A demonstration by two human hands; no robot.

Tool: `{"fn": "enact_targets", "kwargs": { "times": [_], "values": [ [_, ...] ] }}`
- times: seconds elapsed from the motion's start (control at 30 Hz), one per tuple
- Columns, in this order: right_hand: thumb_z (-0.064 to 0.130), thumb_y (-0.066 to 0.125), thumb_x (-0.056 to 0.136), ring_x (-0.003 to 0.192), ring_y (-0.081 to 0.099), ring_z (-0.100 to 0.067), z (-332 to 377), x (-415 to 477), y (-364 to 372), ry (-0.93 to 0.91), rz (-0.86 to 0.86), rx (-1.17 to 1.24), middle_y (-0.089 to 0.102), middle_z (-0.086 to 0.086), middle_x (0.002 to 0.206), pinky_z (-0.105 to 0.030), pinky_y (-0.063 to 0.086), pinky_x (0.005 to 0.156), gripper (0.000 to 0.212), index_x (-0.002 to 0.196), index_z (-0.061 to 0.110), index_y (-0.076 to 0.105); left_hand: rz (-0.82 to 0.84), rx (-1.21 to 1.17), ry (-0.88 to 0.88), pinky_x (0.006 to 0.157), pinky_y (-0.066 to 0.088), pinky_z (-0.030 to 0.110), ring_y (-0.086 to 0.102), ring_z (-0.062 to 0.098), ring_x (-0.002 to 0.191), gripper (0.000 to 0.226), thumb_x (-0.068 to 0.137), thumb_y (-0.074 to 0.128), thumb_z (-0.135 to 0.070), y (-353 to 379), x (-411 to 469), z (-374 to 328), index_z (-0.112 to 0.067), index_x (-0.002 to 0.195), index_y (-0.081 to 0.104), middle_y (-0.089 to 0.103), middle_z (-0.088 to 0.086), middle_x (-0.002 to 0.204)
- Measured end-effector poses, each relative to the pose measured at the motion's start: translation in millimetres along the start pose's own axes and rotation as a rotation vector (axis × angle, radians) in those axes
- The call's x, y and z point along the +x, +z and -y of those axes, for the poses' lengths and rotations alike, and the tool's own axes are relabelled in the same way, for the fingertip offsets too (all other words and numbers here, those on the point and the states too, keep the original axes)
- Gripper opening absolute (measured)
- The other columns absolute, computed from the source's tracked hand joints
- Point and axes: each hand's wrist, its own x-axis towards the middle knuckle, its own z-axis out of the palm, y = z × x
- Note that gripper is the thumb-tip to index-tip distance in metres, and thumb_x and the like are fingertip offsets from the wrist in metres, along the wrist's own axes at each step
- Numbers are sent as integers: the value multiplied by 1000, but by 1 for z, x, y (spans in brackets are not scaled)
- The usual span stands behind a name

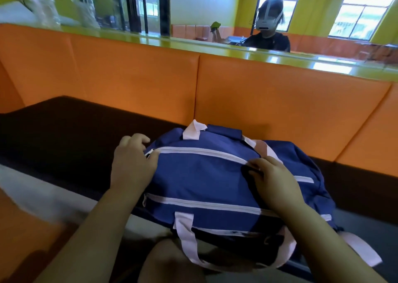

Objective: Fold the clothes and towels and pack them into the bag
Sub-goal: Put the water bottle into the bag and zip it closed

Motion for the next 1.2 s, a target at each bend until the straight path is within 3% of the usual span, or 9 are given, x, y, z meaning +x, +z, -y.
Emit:
{"fn": "enact_targets", "kwargs": {
  "times": [0.17,0.27,0.37,0.53,0.7,0.83,1.0,1.1,1.2],
  "values": [
    [11,75,76,87,59,-31,-14,-34,-11,-101,-139,69,64,-6,96,-40,51,69,22,97,12,68,1,-193,232,75,50,32,55,17,83,20,78,73,-16,11,-35,-31,-12,93,62,52,0,93],
    [20,71,76,83,56,-29,-22,-63,-16,-101,-218,68,61,-4,90,-40,49,68,17,90,11,68,22,-268,371,67,48,26,52,13,72,15,76,76,-10,28,-70,-49,-9,84,63,52,-4,83],
    [31,68,75,83,51,-27,-30,-96,-19,-49,-254,-7,59,-2,88,-41,44,65,19,86,16,68,124,-295,374,64,44,24,52,12,70,13,75,74,-15,46,-105,-61,-17,76,62,52,-7,77],
    [26,82,68,93,47,-35,-49,-132,-12,166,-216,-34,52,-7,104,-48,44,75,41,103,28,61,255,-109,518,64,48,27,54,15,77,12,71,68,-28,72,-153,-78,-25,79,60,56,-8,79],
    [19,78,72,98,53,-32,-69,-133,-14,259,-137,62,52,-11,109,-42,49,73,44,111,26,58,352,173,664,62,50,33,55,20,78,40,56,80,-38,99,-176,-87,-30,90,60,54,-6,85],
    [14,76,76,99,57,-28,-77,-124,-18,251,-74,73,53,-9,114,-30,43,68,42,113,25,58,293,302,621,59,47,39,50,25,75,39,48,84,-42,114,-179,-101,-28,78,63,54,-1,81],
    [15,70,79,107,53,-25,-81,-107,-19,255,-35,96,52,-5,122,-31,45,76,44,119,25,54,233,405,527,57,42,42,41,30,74,49,43,83,-54,132,-174,-119,-24,74,59,51,5,81],
    [16,67,82,112,52,-22,-86,-99,-18,260,17,152,53,-2,125,-33,46,86,48,125,25,48,199,434,467,58,41,42,40,31,73,48,42,85,-47,144,-170,-128,-23,75,61,52,9,82],
    [19,66,83,109,54,-20,-88,-92,-16,267,58,216,53,0,125,-30,46,83,51,129,26,43,155,430,422,58,41,43,34,30,75,43,41,87,-32,156,-166,-133,-22,75,64,53,11,82]
  ]
}}
